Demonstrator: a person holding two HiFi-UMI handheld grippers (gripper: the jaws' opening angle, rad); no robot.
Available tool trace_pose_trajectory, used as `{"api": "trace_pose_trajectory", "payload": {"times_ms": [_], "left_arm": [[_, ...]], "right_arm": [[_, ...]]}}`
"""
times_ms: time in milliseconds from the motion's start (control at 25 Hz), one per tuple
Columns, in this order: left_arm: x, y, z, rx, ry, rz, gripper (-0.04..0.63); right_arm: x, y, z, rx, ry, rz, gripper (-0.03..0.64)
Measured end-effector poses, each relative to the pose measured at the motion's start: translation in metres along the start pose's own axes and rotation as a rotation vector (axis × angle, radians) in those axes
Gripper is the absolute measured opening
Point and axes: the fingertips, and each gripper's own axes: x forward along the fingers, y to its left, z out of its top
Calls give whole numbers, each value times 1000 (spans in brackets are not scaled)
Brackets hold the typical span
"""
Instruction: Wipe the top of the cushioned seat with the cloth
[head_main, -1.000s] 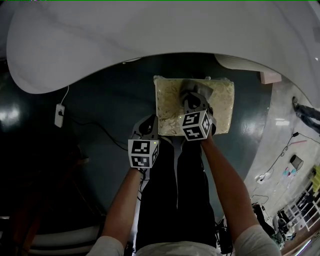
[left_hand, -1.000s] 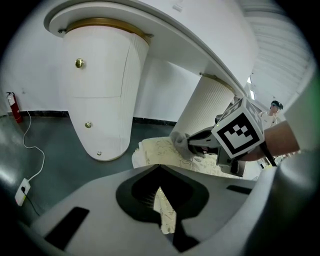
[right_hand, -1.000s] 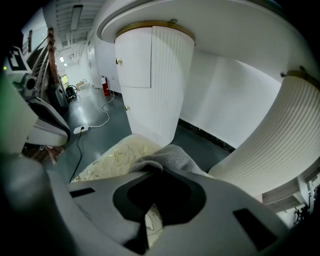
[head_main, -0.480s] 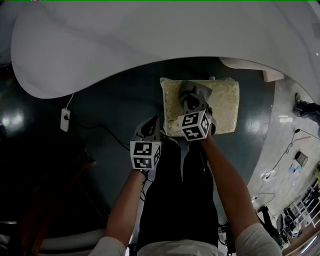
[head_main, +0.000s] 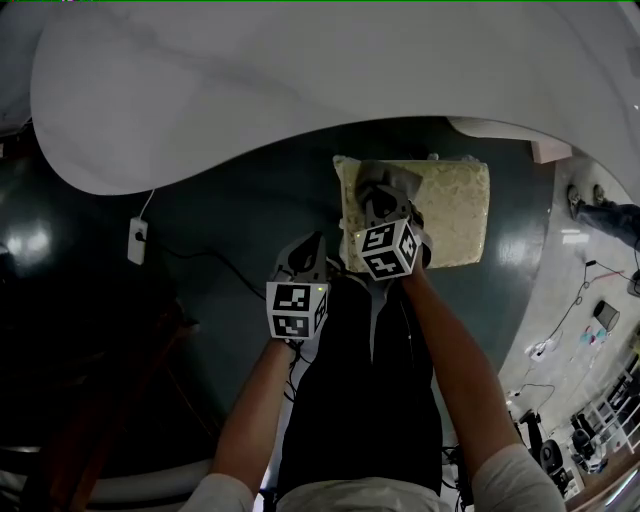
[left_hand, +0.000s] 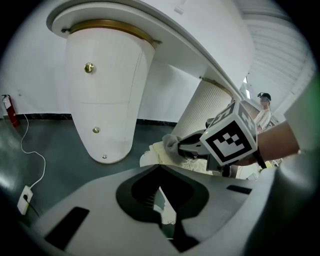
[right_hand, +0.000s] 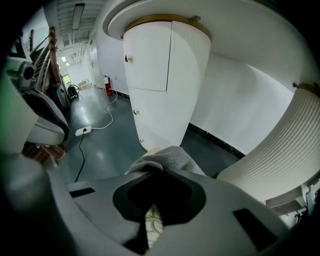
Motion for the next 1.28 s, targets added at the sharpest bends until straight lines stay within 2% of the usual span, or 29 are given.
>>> {"api": "trace_pose_trajectory", "payload": {"times_ms": [560, 760, 1040, 1280], "left_arm": [[-25, 18, -7, -34, -13, 14, 12], [-29, 29, -13, -80, -25, 37, 12], [-28, 13, -27, -102, -15, 46, 12], [-22, 17, -34, -129, -12, 75, 12]], "right_arm": [[14, 29, 22, -27, -5, 27, 14], [14, 32, 28, -22, -14, 27, 14], [5, 37, 18, -31, -27, 55, 14], [-4, 56, 1, -17, -18, 108, 14]]}}
